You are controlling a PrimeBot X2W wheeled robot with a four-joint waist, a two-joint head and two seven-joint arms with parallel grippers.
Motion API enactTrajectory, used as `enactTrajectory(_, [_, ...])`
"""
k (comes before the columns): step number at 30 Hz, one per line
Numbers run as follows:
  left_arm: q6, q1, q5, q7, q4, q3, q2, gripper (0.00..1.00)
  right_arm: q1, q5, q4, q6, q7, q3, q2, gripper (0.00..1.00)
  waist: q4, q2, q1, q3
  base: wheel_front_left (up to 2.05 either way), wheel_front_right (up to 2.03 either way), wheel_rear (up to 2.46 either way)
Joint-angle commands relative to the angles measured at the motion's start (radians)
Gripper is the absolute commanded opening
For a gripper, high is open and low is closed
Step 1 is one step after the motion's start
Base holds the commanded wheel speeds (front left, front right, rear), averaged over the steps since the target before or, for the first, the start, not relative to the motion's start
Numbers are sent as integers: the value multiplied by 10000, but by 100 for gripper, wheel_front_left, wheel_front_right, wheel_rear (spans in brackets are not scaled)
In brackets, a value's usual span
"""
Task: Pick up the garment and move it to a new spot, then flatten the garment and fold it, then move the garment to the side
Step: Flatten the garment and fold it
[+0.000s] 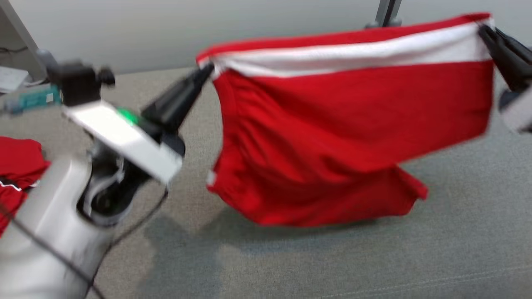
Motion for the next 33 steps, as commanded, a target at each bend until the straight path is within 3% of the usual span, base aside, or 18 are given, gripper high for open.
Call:
enactTrajectory(1, [-139, -1641, 492, -167, 916, 348, -11, 0, -1196, -205, 715, 16, 84, 426, 535, 0, -134, 0, 0, 442, 0, 0, 0])
enactTrajectory(3, [-263, -2954, 1192, -673, 2566, 162, -382, 0, -2655, -793, 2337, 16, -477, 758, 1372, 0, -262, 0, 0, 509, 0, 0, 0])
enactTrajectory(4, [-263, -2954, 1192, -673, 2566, 162, -382, 0, -2655, -793, 2337, 16, -477, 758, 1372, 0, -262, 0, 0, 509, 0, 0, 0])
enactTrajectory(9, [-453, -6127, 2922, -3227, 5628, -287, -1205, 0, -6017, -2737, 6020, 16, -3892, 409, 2589, 0, -375, 0, 0, 912, 0, 0, 0])
enactTrajectory(13, [-477, -6781, 2786, -4023, 6232, -1608, -1312, 0, -6581, -3237, 7434, 16, -4167, 1522, 3029, 0, -532, 0, 0, 1350, 0, 0, 0])
enactTrajectory(17, [-480, -5894, 2288, -4270, 6262, -3518, -1024, 0, -5526, -2736, 7845, 16, -3862, 2928, 3016, 0, -614, 0, 0, 1911, 0, 0, 0])
enactTrajectory(23, [-481, -4663, 1853, -4442, 7189, -5635, -826, 0, -4046, -1715, 7978, 16, -4112, 4059, 2789, 0, -783, 0, 0, 2912, 0, 0, 0])
enactTrajectory(33, [-482, -2732, 2069, -4461, 6930, -6338, -1018, 0, -1647, -270, 7333, 16, -4512, 4780, 1655, 0, -252, 0, 0, 2277, 0, 0, 0])
